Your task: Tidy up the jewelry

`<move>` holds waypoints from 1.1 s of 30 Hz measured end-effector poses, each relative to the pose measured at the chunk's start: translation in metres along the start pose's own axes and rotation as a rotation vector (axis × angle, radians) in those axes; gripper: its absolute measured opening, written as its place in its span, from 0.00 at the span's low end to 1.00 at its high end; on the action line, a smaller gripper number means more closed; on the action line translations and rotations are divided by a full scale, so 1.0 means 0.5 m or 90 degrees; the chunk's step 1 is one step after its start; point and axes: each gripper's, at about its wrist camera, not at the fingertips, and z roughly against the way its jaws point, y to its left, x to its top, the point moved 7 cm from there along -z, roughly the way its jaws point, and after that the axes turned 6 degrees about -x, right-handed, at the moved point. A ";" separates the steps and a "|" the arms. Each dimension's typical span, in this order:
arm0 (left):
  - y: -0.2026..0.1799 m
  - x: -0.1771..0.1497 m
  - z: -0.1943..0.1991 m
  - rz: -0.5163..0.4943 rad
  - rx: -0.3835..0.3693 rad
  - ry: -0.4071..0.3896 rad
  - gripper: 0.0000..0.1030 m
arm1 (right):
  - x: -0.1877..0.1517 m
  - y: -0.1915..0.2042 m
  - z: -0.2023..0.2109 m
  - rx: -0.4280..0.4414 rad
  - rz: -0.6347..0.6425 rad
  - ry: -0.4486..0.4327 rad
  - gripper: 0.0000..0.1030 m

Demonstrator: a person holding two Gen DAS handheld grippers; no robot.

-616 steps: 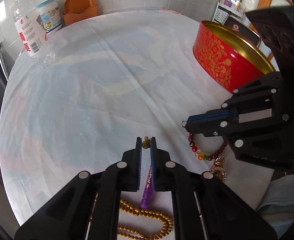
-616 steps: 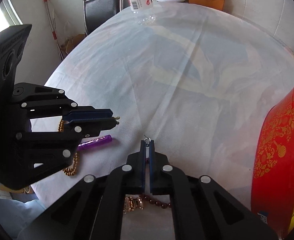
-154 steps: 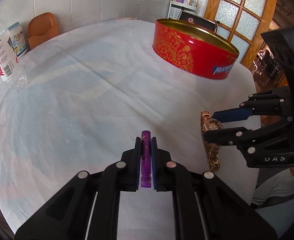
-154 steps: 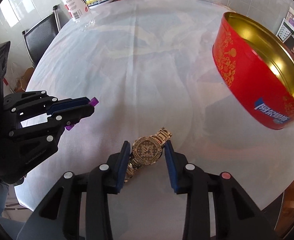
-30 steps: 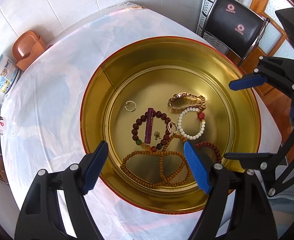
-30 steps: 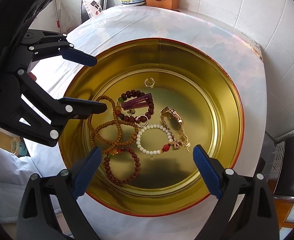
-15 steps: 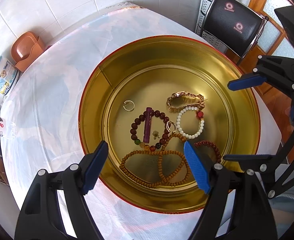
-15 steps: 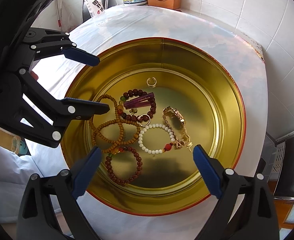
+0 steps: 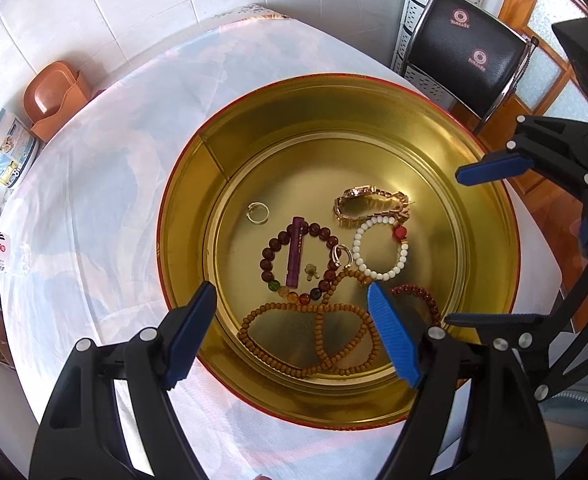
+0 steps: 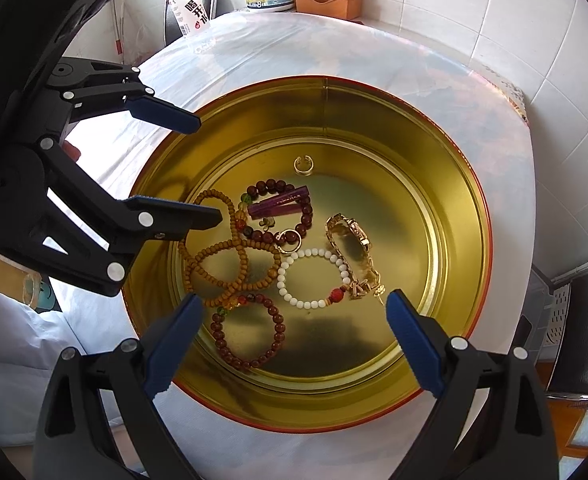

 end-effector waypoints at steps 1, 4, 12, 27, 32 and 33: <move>0.002 0.002 0.002 0.007 -0.003 -0.007 0.75 | 0.000 0.000 0.000 0.000 0.001 0.000 0.91; 0.006 0.006 0.007 0.022 -0.024 -0.018 0.75 | -0.001 0.000 -0.001 0.000 0.002 0.001 0.91; 0.006 0.007 0.003 0.022 -0.007 -0.019 0.75 | -0.001 0.001 0.000 -0.001 0.000 -0.003 0.91; 0.001 0.003 -0.003 0.033 -0.045 -0.011 0.75 | -0.001 0.003 0.002 0.002 0.001 -0.005 0.91; 0.003 0.007 0.002 0.033 -0.031 -0.022 0.75 | -0.002 0.003 0.001 0.001 0.001 -0.005 0.91; 0.002 0.007 0.003 0.032 -0.034 -0.025 0.75 | -0.001 0.004 0.002 0.001 0.001 -0.005 0.91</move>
